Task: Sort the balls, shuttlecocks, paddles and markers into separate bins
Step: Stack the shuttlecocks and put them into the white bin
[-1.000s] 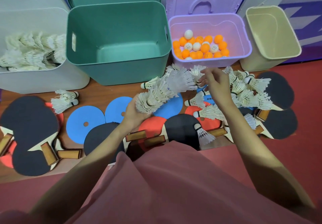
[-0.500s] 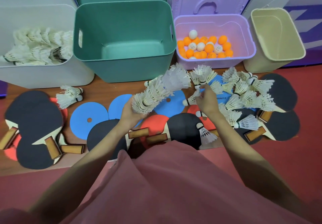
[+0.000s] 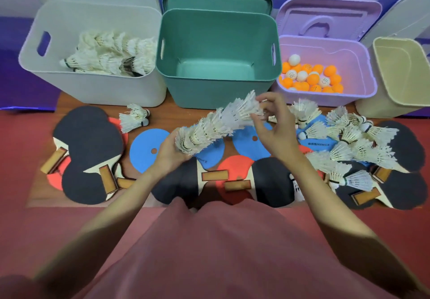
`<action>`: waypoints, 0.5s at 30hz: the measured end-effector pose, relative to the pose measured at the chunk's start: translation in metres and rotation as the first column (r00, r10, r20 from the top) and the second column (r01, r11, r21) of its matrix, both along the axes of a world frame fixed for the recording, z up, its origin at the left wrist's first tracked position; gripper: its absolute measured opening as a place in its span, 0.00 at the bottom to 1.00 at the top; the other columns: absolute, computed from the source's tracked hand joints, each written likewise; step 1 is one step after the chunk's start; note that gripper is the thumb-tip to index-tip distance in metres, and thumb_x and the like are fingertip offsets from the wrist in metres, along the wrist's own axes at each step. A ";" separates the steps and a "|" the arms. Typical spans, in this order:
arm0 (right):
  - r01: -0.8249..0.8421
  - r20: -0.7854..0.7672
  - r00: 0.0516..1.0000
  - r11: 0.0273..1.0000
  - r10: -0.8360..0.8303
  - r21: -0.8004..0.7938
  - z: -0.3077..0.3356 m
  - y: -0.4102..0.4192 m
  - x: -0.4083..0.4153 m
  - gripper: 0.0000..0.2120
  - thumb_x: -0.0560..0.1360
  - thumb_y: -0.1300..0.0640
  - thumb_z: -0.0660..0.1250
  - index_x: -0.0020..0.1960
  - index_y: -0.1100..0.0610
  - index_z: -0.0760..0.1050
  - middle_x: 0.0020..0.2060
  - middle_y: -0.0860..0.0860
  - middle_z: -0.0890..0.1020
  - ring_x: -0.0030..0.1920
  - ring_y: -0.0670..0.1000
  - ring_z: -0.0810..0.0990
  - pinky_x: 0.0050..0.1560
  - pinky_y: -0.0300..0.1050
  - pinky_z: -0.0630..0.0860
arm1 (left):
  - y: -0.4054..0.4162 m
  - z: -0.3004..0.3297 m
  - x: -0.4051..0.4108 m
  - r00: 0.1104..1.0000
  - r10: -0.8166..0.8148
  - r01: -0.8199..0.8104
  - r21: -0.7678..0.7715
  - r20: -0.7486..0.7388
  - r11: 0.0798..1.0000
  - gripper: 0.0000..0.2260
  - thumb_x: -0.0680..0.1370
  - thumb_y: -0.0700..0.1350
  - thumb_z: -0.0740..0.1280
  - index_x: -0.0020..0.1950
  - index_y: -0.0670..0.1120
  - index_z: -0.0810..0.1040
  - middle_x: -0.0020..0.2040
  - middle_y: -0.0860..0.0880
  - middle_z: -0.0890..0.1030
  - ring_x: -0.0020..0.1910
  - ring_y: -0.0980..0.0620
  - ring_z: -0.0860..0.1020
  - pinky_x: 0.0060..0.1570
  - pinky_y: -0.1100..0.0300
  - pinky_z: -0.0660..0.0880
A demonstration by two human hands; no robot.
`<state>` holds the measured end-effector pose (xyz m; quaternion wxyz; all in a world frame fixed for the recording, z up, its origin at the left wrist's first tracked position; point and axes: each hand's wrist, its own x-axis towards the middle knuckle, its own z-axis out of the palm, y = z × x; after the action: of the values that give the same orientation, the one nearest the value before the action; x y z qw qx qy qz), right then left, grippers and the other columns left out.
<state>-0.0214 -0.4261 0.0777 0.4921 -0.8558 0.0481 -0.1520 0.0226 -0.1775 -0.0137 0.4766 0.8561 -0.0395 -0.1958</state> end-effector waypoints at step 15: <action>-0.132 0.008 0.991 0.938 0.137 0.320 0.057 0.137 0.145 0.21 0.69 0.73 0.65 0.54 0.57 0.63 0.39 0.52 0.78 0.35 0.43 0.77 0.38 0.37 0.73 | 0.160 0.144 0.143 0.813 0.043 -0.197 0.205 0.580 0.959 0.29 0.65 0.31 0.68 0.65 0.45 0.72 0.58 0.44 0.77 0.57 0.45 0.74 0.50 0.60 0.68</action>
<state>0.1231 -0.2893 0.1349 0.6331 -0.7671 0.0170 -0.1023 0.1654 -0.0174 0.1306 0.3400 0.9301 -0.0999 0.0963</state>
